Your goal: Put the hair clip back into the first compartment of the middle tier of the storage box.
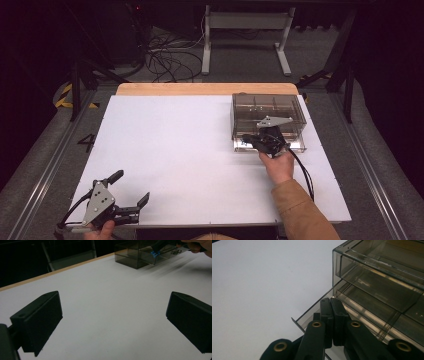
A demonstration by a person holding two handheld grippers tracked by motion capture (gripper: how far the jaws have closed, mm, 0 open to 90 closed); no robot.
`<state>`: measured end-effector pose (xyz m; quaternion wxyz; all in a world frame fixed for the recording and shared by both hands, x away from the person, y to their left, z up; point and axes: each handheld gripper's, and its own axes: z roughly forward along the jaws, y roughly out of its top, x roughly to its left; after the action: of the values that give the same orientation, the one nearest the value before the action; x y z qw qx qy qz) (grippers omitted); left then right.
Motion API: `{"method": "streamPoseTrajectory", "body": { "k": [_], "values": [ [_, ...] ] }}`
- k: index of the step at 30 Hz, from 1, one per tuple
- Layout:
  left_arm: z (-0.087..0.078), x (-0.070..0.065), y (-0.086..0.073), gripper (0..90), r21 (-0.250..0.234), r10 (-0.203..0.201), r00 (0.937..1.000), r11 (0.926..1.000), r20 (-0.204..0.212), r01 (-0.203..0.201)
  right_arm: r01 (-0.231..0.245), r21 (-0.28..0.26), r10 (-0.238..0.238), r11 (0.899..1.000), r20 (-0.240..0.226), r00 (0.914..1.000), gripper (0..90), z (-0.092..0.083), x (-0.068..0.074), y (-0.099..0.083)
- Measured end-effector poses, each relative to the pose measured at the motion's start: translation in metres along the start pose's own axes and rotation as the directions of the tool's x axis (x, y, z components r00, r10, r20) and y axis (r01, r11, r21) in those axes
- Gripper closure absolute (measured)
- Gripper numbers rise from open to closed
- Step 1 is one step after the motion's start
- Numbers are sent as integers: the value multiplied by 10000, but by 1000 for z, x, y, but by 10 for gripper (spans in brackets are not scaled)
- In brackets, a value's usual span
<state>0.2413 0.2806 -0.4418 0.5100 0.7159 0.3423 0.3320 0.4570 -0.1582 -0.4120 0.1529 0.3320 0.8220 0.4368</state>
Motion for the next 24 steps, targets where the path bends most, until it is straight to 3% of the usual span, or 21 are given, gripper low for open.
{"method": "streamPoseTrajectory", "body": {
  "k": [16, 24],
  "values": [
    [0, 0, 0, 11, 0, 14, 10000, 10000, 16, -14, -84, 112, 84, 9999, 34, 10000, 891, 3, 0, -1],
    [1, 0, 0, 11, -8, 9, 10000, 10000, 21, -9, -114, 213, 109, 9997, 267, 9996, 820, 3, -1, -2]
  ]
}}
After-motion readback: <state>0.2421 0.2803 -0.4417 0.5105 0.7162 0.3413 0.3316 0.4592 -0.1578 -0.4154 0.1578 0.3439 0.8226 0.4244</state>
